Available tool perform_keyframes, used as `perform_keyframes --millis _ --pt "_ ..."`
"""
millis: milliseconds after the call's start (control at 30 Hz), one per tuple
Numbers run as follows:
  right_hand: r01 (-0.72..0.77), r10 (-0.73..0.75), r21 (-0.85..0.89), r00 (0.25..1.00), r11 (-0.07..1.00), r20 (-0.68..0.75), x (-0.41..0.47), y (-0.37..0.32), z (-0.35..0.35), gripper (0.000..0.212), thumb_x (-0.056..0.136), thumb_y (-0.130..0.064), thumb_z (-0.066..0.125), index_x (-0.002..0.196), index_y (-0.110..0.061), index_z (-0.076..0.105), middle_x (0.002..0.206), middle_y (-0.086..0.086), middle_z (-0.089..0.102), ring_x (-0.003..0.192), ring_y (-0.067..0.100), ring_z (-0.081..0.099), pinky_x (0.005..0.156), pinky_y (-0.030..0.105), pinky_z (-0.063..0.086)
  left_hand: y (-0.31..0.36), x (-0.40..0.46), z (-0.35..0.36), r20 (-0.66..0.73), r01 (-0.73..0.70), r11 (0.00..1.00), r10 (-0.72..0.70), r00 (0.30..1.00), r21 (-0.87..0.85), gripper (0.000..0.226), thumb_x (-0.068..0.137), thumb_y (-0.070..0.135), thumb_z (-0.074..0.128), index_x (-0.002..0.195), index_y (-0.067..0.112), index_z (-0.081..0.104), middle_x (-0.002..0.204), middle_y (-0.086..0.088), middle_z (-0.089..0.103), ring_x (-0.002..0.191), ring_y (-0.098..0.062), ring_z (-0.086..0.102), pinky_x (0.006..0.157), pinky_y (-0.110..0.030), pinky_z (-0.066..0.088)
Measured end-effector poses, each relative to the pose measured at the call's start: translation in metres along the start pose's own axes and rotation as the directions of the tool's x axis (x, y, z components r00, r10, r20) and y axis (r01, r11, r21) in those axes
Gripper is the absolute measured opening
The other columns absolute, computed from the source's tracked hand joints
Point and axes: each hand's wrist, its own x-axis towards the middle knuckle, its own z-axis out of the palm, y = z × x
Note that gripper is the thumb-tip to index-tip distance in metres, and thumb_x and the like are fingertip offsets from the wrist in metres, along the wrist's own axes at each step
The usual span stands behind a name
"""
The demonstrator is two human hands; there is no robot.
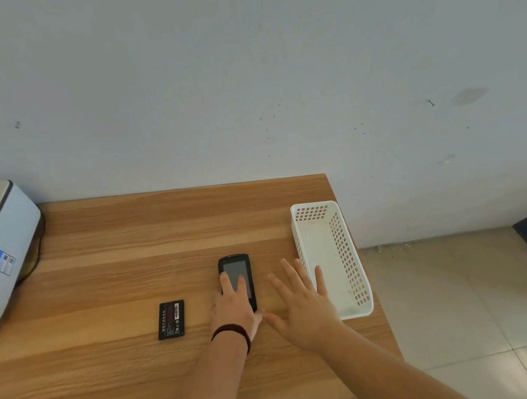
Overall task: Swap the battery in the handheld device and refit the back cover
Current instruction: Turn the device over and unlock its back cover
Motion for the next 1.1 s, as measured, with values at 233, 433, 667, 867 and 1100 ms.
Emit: perform_keyframes --millis 233,433,667,867,1100 --pt "-0.003 0.003 0.009 1.000 1.000 -0.007 -0.004 0.005 0.004 0.080 0.088 -0.076 0.021 0.154 -0.035 -0.001 0.162 0.000 -0.020 0.145 0.023 -0.028 0.114 0.058 -0.016 -0.012 0.000 0.000 -0.024 0.033 0.960 -0.041 0.999 -0.277 0.086 0.074 0.049 0.068 0.143 0.018 0.029 0.150 -0.007 0.022 0.124 -0.027 0.040 0.100 -0.034 0.043" --pt "0.000 0.000 0.029 1.000 1.000 -0.024 -0.006 0.004 0.001 0.081 0.088 -0.074 0.025 0.153 -0.034 0.000 0.162 0.000 -0.020 0.145 0.022 -0.028 0.115 0.057 -0.016 -0.010 0.000 -0.006 -0.013 0.104 0.854 -0.128 0.992 -0.510 0.068 0.070 0.033 0.071 0.130 0.015 0.045 0.124 -0.004 0.050 0.105 -0.021 0.055 0.084 -0.028 0.047" --pt "-0.009 0.009 0.036 1.000 0.999 -0.021 -0.008 0.005 -0.005 0.083 0.086 -0.076 0.027 0.153 -0.035 0.001 0.162 0.000 -0.019 0.145 0.022 -0.028 0.116 0.057 -0.016 -0.025 0.004 -0.018 0.070 0.209 0.610 -0.243 0.968 -0.764 0.014 0.083 0.016 0.062 0.097 0.014 0.059 0.092 -0.007 0.066 0.073 -0.017 0.061 0.057 -0.027 0.046" --pt "-0.001 0.002 0.042 1.000 0.999 -0.029 -0.008 0.005 -0.005 0.081 0.087 -0.075 0.026 0.153 -0.034 0.002 0.162 0.001 -0.019 0.145 0.023 -0.027 0.116 0.056 -0.016 -0.050 0.012 -0.012 0.210 0.286 0.465 -0.209 0.955 -0.838 0.019 0.082 0.015 0.061 0.100 0.022 0.062 0.095 -0.003 0.070 0.086 -0.024 0.067 0.083 -0.048 0.056" --pt "0.002 -0.001 0.040 1.000 0.999 -0.024 -0.005 0.002 -0.005 0.080 0.088 -0.073 0.027 0.153 -0.035 0.002 0.162 0.000 -0.019 0.145 0.023 -0.027 0.116 0.056 -0.016 -0.036 0.005 -0.012 0.225 0.264 0.520 -0.138 0.965 -0.812 0.023 0.085 0.007 0.059 0.106 0.018 0.059 0.097 -0.002 0.066 0.086 -0.018 0.063 0.071 -0.031 0.051"
